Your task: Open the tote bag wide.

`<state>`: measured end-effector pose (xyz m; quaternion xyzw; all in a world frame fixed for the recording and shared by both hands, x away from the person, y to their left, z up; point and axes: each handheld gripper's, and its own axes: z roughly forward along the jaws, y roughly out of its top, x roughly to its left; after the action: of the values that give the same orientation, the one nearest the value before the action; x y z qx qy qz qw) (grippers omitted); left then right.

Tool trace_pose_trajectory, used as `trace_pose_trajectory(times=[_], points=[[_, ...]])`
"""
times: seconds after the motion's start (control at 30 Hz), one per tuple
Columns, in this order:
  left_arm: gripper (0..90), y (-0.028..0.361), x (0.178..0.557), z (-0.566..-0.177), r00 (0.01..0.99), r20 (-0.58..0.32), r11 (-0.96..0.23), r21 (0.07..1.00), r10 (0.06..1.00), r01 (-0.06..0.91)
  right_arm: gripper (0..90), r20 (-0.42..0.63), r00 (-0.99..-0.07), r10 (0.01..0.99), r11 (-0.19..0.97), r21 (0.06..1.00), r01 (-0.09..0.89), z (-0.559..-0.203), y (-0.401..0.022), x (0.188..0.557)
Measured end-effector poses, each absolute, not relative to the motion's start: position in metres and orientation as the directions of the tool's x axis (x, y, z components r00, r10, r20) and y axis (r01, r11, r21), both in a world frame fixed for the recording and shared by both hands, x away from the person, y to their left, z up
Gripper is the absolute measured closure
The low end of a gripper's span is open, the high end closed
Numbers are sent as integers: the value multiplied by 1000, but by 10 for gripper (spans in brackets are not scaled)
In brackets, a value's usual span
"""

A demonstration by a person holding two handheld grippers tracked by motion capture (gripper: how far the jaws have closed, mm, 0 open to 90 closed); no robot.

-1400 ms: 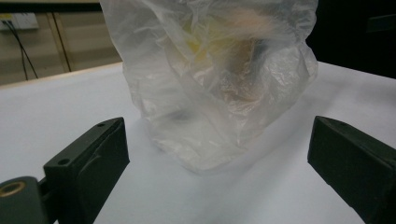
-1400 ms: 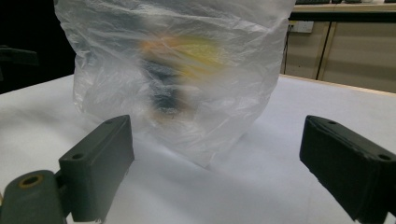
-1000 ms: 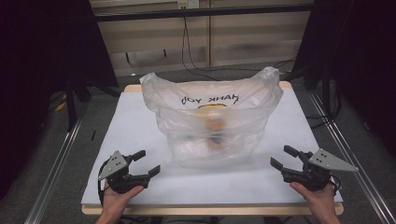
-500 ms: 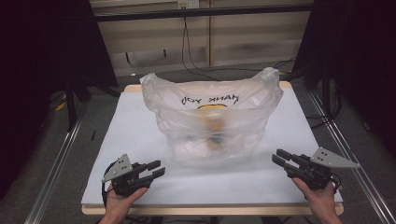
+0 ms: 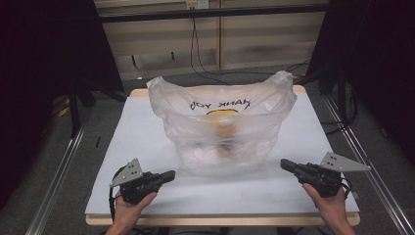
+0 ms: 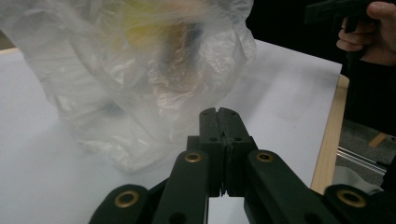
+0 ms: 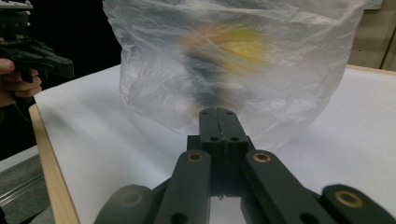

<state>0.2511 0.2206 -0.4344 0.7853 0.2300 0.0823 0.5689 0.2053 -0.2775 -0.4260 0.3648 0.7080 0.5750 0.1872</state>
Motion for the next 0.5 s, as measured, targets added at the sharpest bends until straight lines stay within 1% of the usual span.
trace_pose_trajectory(times=[0.1, 0.17, 0.2, 0.5], points=[[900, 216, 251, -430, 891, -116, -266, 930, 440, 253, 900, 154, -675, 722, 79, 950, 302, -423, -274, 207], [900, 214, 252, -429, 892, -139, -244, 933, 431, 264, 900, 163, -683, 712, 75, 950, 305, -420, -271, 209], [900, 211, 253, -426, 895, -126, -256, 933, 427, 254, 900, 165, -685, 710, 74, 949, 306, -418, -270, 210], [900, 204, 259, -419, 896, -123, -257, 934, 426, 250, 900, 188, -712, 677, 65, 948, 312, -404, -258, 219]])
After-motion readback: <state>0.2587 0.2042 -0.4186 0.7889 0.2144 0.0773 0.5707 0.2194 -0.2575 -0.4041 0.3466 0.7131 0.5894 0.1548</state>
